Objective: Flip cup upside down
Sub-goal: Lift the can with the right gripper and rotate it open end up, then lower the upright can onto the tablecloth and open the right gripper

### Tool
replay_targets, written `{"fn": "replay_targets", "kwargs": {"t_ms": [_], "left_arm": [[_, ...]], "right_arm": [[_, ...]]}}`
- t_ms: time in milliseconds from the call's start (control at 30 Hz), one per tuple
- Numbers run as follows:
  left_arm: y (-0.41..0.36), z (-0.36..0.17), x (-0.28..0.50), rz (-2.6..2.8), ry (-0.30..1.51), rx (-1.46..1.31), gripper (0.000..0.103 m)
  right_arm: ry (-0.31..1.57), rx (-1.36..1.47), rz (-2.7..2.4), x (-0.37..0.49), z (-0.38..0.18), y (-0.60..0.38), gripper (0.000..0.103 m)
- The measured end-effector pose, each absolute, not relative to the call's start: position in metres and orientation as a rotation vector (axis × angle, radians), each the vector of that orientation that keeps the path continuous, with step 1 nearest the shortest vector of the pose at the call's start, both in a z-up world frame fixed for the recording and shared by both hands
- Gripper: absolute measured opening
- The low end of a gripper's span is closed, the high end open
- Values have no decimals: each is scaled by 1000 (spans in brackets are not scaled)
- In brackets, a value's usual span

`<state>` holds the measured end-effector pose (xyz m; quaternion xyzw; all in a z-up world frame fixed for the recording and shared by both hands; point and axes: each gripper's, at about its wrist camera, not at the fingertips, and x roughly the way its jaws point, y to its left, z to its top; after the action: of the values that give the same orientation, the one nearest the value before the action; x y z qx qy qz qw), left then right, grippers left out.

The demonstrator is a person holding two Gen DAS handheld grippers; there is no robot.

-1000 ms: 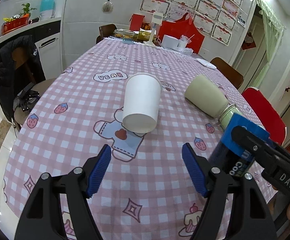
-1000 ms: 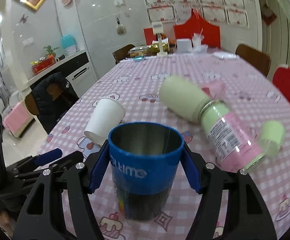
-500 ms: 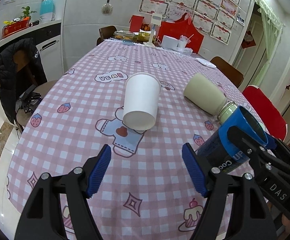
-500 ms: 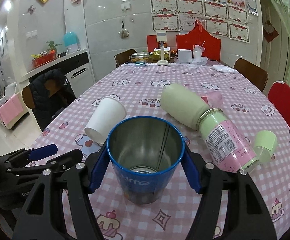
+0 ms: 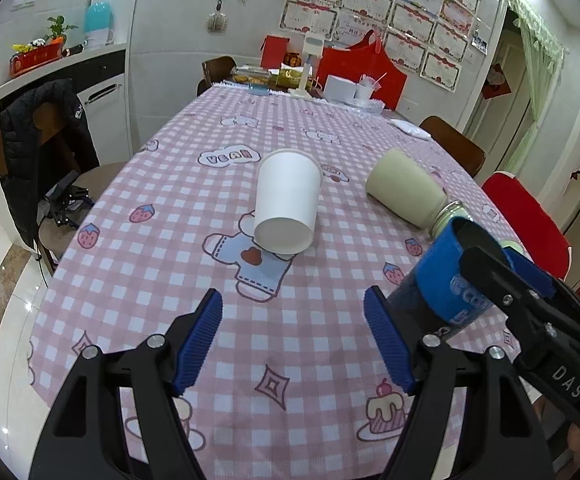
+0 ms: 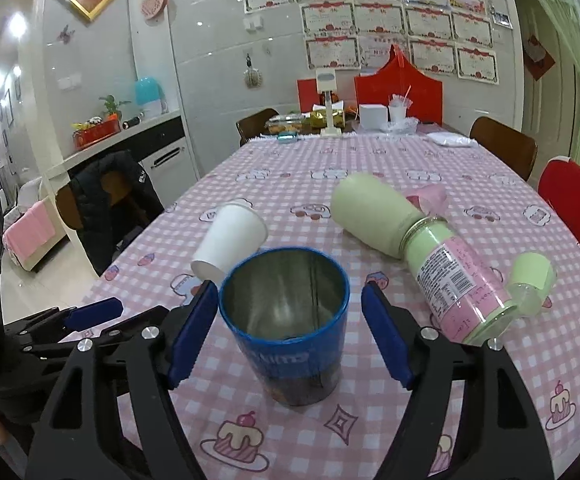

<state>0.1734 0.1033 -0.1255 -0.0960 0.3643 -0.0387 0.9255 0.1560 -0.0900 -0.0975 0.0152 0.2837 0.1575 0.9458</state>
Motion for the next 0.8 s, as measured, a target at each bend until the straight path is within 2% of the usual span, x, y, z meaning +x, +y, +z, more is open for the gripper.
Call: {"fn": "replay_targets", "kwargs": {"t_ms": [33, 67, 667, 700, 733, 800], "left_arm": [[103, -124, 170, -82, 742, -195, 72], [102, -121, 168, -85, 738, -195, 72], [57, -50, 75, -95, 503, -74, 73], [54, -45, 67, -88, 477, -63, 73], [51, -40, 60, -86, 452, -55, 73], [47, -30, 47, -89, 416, -52, 73]], "right_arm": [[574, 41, 323, 152, -95, -92, 79], [571, 55, 330, 150, -92, -94, 80], [392, 113, 317, 63, -45, -136, 81], [373, 110, 312, 55, -41, -138, 83], [359, 106, 307, 51, -38, -140, 91], [307, 95, 288, 37, -30, -144, 94]]}}
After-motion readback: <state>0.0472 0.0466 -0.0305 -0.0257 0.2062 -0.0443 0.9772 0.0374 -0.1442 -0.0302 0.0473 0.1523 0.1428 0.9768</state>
